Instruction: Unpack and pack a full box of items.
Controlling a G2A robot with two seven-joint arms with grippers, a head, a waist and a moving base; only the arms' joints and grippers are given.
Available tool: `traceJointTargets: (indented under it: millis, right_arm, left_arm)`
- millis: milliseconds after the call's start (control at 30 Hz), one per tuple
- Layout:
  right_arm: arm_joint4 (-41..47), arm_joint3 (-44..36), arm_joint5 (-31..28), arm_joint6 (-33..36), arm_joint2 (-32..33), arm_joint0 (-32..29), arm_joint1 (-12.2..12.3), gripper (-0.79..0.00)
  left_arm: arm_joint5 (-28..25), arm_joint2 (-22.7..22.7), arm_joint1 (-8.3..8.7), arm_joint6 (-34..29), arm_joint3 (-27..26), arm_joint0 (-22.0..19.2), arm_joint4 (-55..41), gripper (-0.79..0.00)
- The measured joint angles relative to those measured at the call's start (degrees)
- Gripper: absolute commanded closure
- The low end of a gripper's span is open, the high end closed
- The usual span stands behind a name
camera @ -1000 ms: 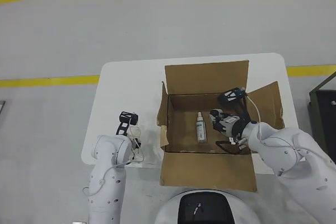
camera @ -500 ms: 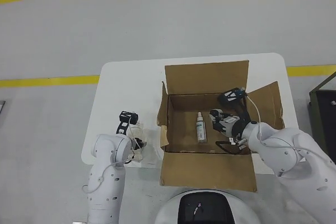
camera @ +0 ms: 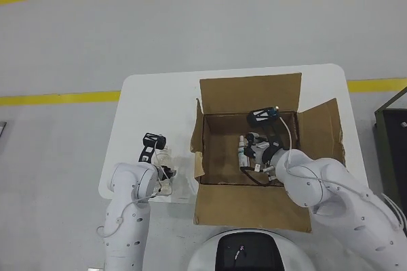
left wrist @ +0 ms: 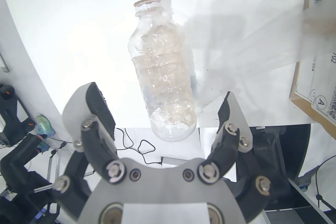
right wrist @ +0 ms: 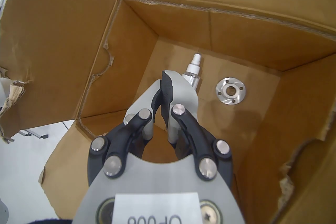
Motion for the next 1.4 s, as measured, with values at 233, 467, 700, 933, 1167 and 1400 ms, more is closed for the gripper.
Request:
traceJointTargets:
  millis: [233, 467, 700, 933, 1167, 1400]
  right_arm:
    - [0.04, -0.06, -0.13, 0.00, 0.19, -0.08, 0.04, 0.000]
    - [-3.31, -0.03, 0.35, -1.70, -0.51, -1.39, 0.08, 0.000]
    - [-10.18, 1.76, 9.63, -0.26, -4.53, -1.68, -1.13, -0.065]
    - [-11.26, 8.25, 15.67, 1.99, -7.37, 2.16, -3.00, -0.265]
    - [-10.56, 14.23, 16.18, 3.73, -9.43, 5.54, -4.69, -0.372]
    - [-8.93, 19.61, 15.43, 3.28, -10.66, 7.64, -6.23, -0.376]
  left_arm:
    - [0.00, 0.00, 0.00, 0.00, 0.00, 0.00, 0.00, -0.785]
    - [0.00, 0.00, 0.00, 0.00, 0.00, 0.00, 0.00, -0.785]
    - [0.00, 0.00, 0.00, 0.00, 0.00, 0.00, 0.00, -0.785]
    - [0.00, 0.00, 0.00, 0.00, 0.00, 0.00, 0.00, -0.785]
    - [0.00, 0.00, 0.00, 0.00, 0.00, 0.00, 0.00, -0.785]
    - [0.00, 0.00, 0.00, 0.00, 0.00, 0.00, 0.00, -0.785]
